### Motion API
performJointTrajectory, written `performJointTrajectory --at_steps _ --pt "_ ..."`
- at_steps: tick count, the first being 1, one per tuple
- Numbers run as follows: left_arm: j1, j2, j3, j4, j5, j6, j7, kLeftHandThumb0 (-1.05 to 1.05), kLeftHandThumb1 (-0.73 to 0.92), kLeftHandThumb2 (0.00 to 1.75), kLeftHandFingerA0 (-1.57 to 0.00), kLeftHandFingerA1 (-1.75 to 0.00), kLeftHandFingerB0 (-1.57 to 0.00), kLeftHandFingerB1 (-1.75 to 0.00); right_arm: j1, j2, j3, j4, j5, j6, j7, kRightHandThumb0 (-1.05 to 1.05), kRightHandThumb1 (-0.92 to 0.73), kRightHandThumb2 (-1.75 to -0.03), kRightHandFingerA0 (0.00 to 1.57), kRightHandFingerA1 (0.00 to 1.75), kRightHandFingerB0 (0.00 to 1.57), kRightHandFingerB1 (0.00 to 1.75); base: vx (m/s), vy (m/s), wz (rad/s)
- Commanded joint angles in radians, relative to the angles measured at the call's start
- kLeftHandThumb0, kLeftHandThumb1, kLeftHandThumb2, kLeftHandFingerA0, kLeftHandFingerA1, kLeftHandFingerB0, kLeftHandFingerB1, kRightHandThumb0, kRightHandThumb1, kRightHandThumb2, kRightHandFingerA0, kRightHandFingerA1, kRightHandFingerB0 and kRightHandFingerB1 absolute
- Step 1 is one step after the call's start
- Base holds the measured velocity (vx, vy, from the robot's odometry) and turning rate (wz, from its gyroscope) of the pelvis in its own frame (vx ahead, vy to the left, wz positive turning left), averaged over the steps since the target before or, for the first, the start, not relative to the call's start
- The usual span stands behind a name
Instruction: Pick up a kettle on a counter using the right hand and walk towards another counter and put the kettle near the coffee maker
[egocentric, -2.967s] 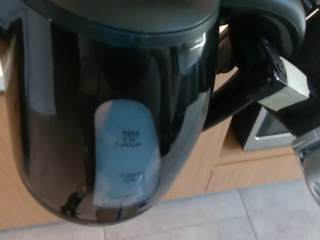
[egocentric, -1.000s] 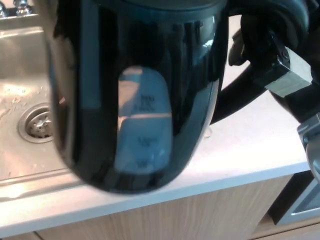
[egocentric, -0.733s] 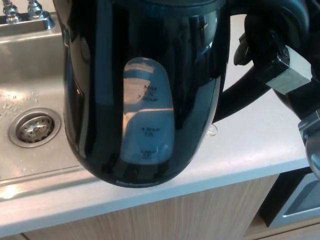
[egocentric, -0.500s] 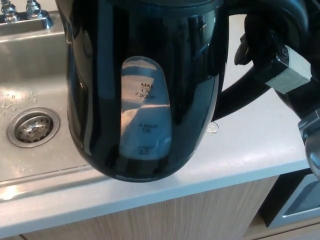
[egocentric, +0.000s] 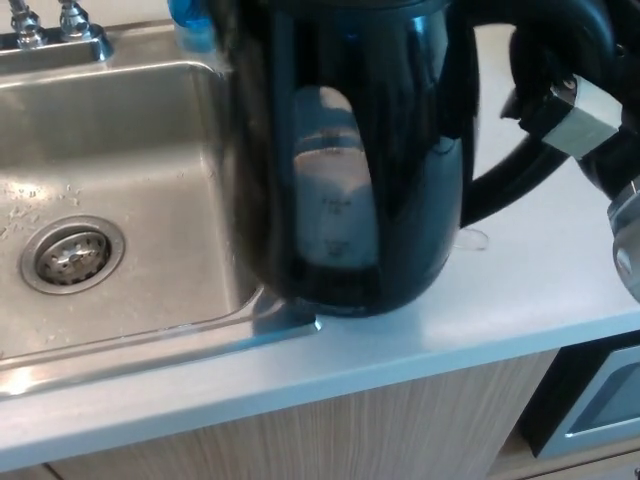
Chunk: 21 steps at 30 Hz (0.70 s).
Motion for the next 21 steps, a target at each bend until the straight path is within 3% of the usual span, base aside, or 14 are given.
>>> performJointTrajectory --at_steps 1,8,9,17,18,21 --pt "0.01 0.005 0.008 -0.006 -0.02 -0.043 -0.004 -0.08 0.43 1.21 -1.57 -1.51 -1.37 -1.42 -0.032 -0.029 -0.034 0.089 -0.099 -0.172 0.077 -0.25 -0.37 -1.47 1.05 1.75 0.84 1.66 0.0 0.0 0.0" --pt "0.007 0.005 0.006 -0.011 -0.015 -0.034 0.01 -0.07 0.44 1.21 -1.56 -1.49 -1.31 -1.48 -0.067 -0.05 -0.055 0.191 -0.16 -0.229 0.093 -0.2 -0.36 -1.5 1.04 1.75 0.84 1.64 0.0 0.0 0.0" --pt "0.007 0.006 0.007 -0.003 -0.015 -0.035 0.007 -0.08 0.45 1.16 -1.57 -1.46 -1.35 -1.36 -0.073 -0.053 -0.065 0.207 -0.165 -0.24 0.095 -0.21 -0.36 -1.52 1.05 1.75 0.83 1.66 0.0 0.0 0.0" --pt "0.005 0.009 0.009 0.015 -0.013 -0.037 0.004 -0.07 0.43 1.14 -1.57 -1.46 -1.4 -1.36 -0.085 -0.049 -0.092 0.239 -0.191 -0.269 0.117 -0.21 -0.35 -1.53 1.06 1.75 0.84 1.66 0.0 0.0 0.0" --pt "0.006 0.012 0.014 0.017 -0.017 -0.031 0.009 -0.09 0.47 1.15 -1.57 -1.46 -1.35 -1.36 -0.123 -0.082 -0.129 0.295 -0.206 -0.339 0.135 -0.24 -0.35 -1.52 1.07 1.75 0.84 1.69 0.0 0.0 0.0" --pt "0.015 0.013 0.015 0.016 -0.017 -0.037 0.01 -0.07 0.46 1.16 -1.57 -1.46 -1.35 -1.36 -0.138 -0.088 -0.127 0.323 -0.235 -0.386 0.144 -0.2 -0.36 -1.49 1.06 1.75 0.82 1.69 0.0 0.0 0.0"
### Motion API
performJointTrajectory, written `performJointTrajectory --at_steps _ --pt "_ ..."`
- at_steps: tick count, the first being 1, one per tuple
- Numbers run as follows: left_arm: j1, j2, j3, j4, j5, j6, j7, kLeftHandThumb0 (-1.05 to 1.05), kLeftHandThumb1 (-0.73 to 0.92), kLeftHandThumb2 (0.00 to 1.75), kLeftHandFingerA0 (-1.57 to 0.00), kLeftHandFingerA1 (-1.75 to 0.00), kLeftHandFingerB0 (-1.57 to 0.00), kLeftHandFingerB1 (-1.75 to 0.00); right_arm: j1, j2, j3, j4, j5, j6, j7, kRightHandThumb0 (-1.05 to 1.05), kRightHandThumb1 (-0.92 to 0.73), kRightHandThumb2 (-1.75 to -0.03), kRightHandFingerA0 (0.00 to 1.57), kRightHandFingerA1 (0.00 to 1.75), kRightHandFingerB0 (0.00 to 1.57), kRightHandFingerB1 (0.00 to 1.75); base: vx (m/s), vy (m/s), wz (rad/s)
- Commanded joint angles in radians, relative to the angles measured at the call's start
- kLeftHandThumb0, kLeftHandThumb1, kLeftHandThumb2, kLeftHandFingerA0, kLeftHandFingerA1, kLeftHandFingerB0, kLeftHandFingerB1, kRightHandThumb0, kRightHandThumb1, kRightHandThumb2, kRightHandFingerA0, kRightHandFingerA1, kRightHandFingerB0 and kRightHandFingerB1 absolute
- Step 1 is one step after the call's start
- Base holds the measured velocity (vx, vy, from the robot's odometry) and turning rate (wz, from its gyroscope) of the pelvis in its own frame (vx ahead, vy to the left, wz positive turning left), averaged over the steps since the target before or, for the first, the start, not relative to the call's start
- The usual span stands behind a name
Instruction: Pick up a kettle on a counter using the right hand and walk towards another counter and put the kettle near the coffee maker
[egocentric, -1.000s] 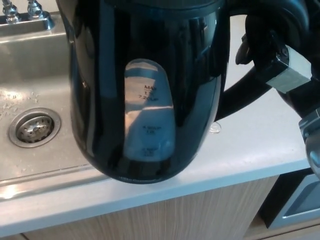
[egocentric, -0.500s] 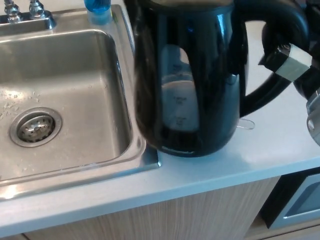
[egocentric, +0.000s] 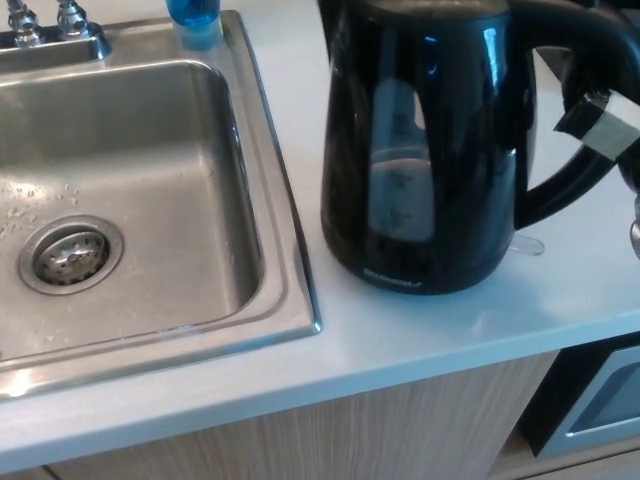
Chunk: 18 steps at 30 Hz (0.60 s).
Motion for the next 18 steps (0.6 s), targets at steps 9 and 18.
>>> performJointTrajectory --at_steps 9,18 --pt "0.016 0.016 0.005 0.016 -0.007 -0.039 0.016 -0.07 0.46 1.14 -1.57 -1.45 -1.37 -1.34 -0.173 -0.092 -0.067 0.1 -0.126 -0.313 0.057 -0.12 -0.46 -1.42 1.06 1.75 0.84 1.54 0.0 0.0 0.0" --pt "0.022 0.012 0.012 0.008 -0.02 -0.039 0.004 -0.07 0.47 1.16 -1.57 -1.46 -1.36 -1.36 -0.216 -0.158 -0.065 0.166 -0.197 -0.393 0.077 -0.16 -0.4 -1.51 1.13 1.75 0.97 1.54 0.0 0.0 0.0"
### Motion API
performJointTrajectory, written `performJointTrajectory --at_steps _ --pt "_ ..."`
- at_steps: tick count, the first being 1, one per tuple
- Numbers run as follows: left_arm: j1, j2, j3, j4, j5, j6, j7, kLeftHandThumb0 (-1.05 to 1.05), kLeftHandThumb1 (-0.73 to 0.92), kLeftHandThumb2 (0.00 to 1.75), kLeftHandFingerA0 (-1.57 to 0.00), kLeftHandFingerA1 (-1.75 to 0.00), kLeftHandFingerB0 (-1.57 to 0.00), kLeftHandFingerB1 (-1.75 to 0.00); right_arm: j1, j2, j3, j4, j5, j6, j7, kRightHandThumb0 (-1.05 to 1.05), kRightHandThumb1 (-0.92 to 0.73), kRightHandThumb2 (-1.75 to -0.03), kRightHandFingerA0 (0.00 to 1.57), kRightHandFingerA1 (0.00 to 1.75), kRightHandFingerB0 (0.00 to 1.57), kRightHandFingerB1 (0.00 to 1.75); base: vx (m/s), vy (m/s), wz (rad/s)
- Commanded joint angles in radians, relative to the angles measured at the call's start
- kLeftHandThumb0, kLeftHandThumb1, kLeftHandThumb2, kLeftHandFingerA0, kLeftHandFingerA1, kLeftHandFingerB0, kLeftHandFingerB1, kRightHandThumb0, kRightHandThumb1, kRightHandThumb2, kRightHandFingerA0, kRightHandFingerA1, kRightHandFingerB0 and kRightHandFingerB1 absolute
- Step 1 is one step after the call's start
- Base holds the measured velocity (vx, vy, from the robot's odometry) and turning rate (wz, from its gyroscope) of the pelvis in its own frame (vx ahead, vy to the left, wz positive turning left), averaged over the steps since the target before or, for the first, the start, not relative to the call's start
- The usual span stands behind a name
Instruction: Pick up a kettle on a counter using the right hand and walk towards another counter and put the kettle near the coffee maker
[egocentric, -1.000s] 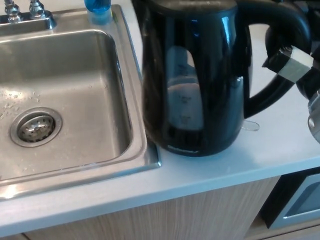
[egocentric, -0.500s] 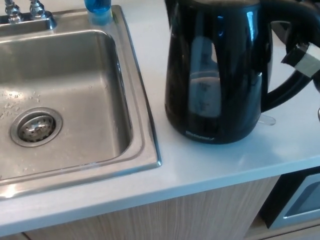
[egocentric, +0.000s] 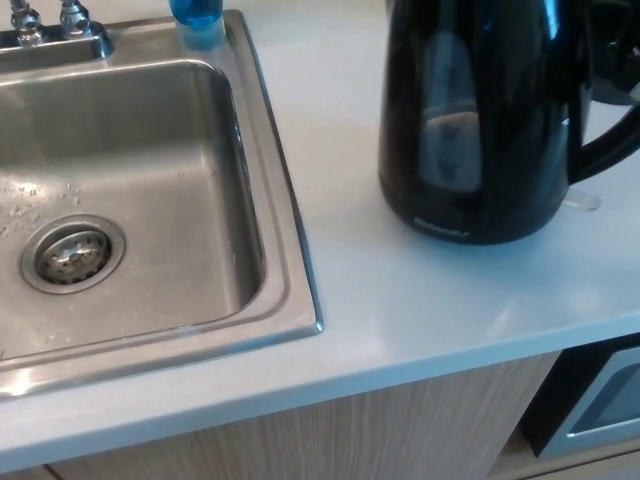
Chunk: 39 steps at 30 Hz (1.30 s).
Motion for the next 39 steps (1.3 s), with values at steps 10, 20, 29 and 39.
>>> performJointTrajectory --at_steps 10,20,29,39 --pt "0.037 0.01 0.003 -0.016 -0.008 -0.044 0.025 -0.07 0.48 1.15 -1.57 -1.45 -1.33 -1.35 -0.094 -0.102 -0.023 0.137 -0.156 -0.444 0.079 -0.23 -0.39 -1.52 1.13 1.75 1.01 1.56 0.0 0.0 0.0" --pt "0.049 0.009 0.001 -0.017 -0.002 -0.062 0.029 -0.08 0.45 1.16 -1.55 -1.48 -1.23 -1.46 -0.062 -0.104 -0.037 0.323 -0.217 -0.617 0.044 -0.16 -0.39 -1.49 1.07 1.75 0.94 1.55 0.0 0.0 0.0" --pt "0.058 0.025 0.014 0.012 -0.014 -0.038 0.017 -0.06 0.49 1.17 -1.57 -1.45 -1.37 -1.36 -0.055 -0.134 -0.046 0.497 -0.25 -0.732 0.013 -0.19 -0.39 -1.4 1.06 1.75 0.86 1.66 0.0 0.0 0.0" --pt "0.055 0.02 0.028 0.025 -0.029 -0.047 -0.006 -0.05 0.48 1.15 -1.57 -1.44 -1.38 -1.34 -0.067 -0.158 -0.028 0.583 -0.235 -0.814 0.109 -0.16 -0.42 -1.42 1.03 1.72 0.88 1.54 0.0 0.0 0.0"
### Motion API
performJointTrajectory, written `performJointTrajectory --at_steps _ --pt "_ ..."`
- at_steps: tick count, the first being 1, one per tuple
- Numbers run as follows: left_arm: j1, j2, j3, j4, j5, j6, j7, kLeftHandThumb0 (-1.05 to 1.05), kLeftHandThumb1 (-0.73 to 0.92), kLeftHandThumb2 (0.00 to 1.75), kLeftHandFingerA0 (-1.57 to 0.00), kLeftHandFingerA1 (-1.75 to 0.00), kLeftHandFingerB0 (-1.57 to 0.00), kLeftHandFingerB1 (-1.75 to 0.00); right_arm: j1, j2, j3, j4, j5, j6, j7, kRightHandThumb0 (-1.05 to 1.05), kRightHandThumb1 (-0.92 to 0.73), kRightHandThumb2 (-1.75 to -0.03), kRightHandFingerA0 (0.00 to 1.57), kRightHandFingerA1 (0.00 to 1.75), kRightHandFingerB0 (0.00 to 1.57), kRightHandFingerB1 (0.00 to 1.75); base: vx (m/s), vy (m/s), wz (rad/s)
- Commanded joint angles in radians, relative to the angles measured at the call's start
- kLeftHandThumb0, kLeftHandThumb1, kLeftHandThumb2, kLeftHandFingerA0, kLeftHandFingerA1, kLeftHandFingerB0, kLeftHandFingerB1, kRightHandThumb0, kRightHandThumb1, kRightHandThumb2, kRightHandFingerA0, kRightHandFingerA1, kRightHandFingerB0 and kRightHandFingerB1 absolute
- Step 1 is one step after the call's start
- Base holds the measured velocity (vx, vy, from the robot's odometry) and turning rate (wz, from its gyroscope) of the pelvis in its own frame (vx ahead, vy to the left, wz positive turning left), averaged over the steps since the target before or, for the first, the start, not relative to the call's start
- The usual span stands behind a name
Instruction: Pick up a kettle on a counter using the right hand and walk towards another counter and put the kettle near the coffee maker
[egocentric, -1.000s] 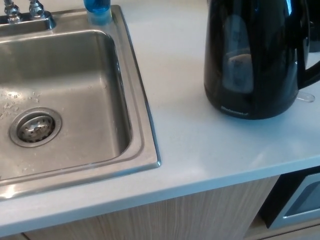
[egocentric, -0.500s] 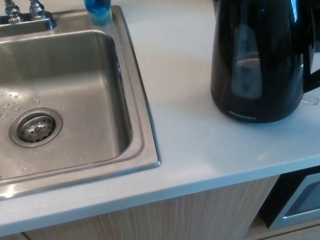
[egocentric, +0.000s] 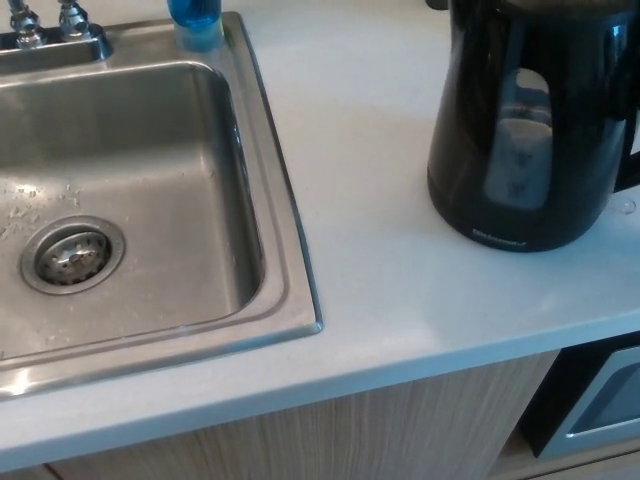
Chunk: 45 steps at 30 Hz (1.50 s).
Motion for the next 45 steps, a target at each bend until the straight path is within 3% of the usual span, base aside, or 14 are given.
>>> performJointTrajectory --at_steps 1,5,6,8,10,11,15,16,20,21,34,40,41,45 --pt "0.026 0.024 0.024 0.018 -0.029 -0.045 -0.003 -0.07 0.48 1.15 -1.57 -1.44 -1.38 -1.34 -0.061 -0.098 -0.006 0.135 -0.078 -0.395 0.082 -0.15 -0.44 -1.34 0.99 1.69 0.85 1.51 0.0 0.0 0.0" --pt "0.026 0.022 0.025 0.011 -0.03 -0.043 0.001 -0.06 0.48 1.15 -1.57 -1.45 -1.38 -1.35 -0.056 -0.155 0.058 0.15 -0.115 -0.329 0.147 -0.2 -0.59 -1.08 0.94 1.53 0.83 1.16 0.0 0.0 0.0" --pt "0.03 0.022 0.016 0.004 -0.017 -0.052 0.011 -0.07 0.48 1.17 -1.57 -1.48 -1.34 -1.44 -0.051 -0.189 0.078 0.187 -0.106 -0.326 0.235 -0.22 -0.84 -0.68 0.84 1.52 0.64 0.59 0.0 0.0 0.0" --pt "0.031 0.021 0.016 0.004 -0.017 -0.055 0.009 -0.08 0.48 1.16 -1.57 -1.48 -1.34 -1.44 -0.045 -0.21 0.096 0.196 -0.105 -0.314 0.265 -0.23 -0.83 -0.66 0.88 1.32 0.55 0.48 0.0 0.0 0.0" --pt "0.035 0.018 0.017 -0.002 -0.019 -0.053 0.008 -0.08 0.48 1.17 -1.57 -1.46 -1.37 -1.36 -0.039 -0.237 0.126 0.194 -0.113 -0.285 0.299 -0.27 -0.76 -0.63 0.67 0.73 0.35 0.35 0.0 0.0 0.0" --pt "0.039 0.014 0.013 -0.012 -0.015 -0.05 0.017 -0.05 0.46 1.18 -1.57 -1.47 -1.34 -1.36 -0.028 -0.27 0.155 0.168 -0.104 -0.226 0.373 -0.46 -0.62 -0.71 0.12 0.44 0.08 0.25 0.0 0.0 0.0" --pt "0.046 0.005 0.024 -0.034 -0.031 -0.041 0.01 -0.06 0.44 1.2 -1.57 -1.5 -1.3 -1.45 -0.014 -0.34 0.223 0.124 -0.112 -0.104 0.482 -0.47 -0.62 -0.59 0.0 0.25 0.02 0.24 0.0 0.0 0.0" --pt "0.048 0.008 0.019 -0.031 -0.023 -0.048 0.014 -0.07 0.46 1.19 -1.57 -1.5 -1.34 -1.42 -0.006 -0.362 0.241 0.1 -0.113 -0.079 0.517 -0.55 -0.52 -0.75 0.0 0.0 0.03 0.08 0.0 0.0 0.0" --pt "0.052 0.007 0.016 -0.032 -0.019 -0.056 0.013 -0.05 0.44 1.21 -1.57 -1.48 -1.33 -1.46 0.009 -0.393 0.259 0.065 -0.1 -0.048 0.547 -0.57 -0.52 -0.74 0.0 0.0 0.01 0.08 0.0 0.0 0.0" --pt "0.054 0.01 0.016 -0.029 -0.017 -0.053 0.016 -0.05 0.49 1.15 -1.57 -1.45 -1.33 -1.36 0.024 -0.414 0.267 0.022 -0.084 -0.02 0.585 -0.66 -0.33 -0.64 0.0 0.1 0.03 0.0 0.0 0.0 0.0" --pt "0.054 0.012 0.011 -0.032 -0.011 -0.046 0.028 -0.03 0.43 1.22 -1.53 -1.48 -1.28 -1.45 0.088 -0.586 0.351 -0.226 -0.051 0.12 0.801 -0.64 -0.35 -0.62 0.0 0.0 0.0 0.0 0.0 0.0 0.0" --pt "0.058 0.018 0.004 -0.02 -0.001 -0.052 0.027 -0.07 0.44 1.12 -1.57 -1.45 -1.37 -1.34 0.119 -0.656 0.35 -0.245 -0.032 0.148 0.879 -0.73 -0.37 -0.53 0.0 0.0 0.0 0.0 0.0 0.0 0.0" --pt "0.065 0.026 0.006 -0.014 -0.002 -0.054 0.02 -0.08 0.44 1.1 -1.57 -1.48 -1.38 -1.35 0.159 -0.746 0.342 -0.261 -0.039 0.136 0.951 -0.96 -0.43 -0.55 0.0 0.0 0.0 0.0 0.0 0.0 0.0" --pt "0.063 0.038 0.006 0.003 0.001 -0.051 0.02 -0.09 0.44 1.1 -1.57 -1.46 -1.38 -1.34 0.199 -0.825 0.326 -0.277 -0.03 0.141 1.016 -1.01 -0.44 -0.56 0.0 0.0 0.0 0.0 0.0 0.0 0.0"
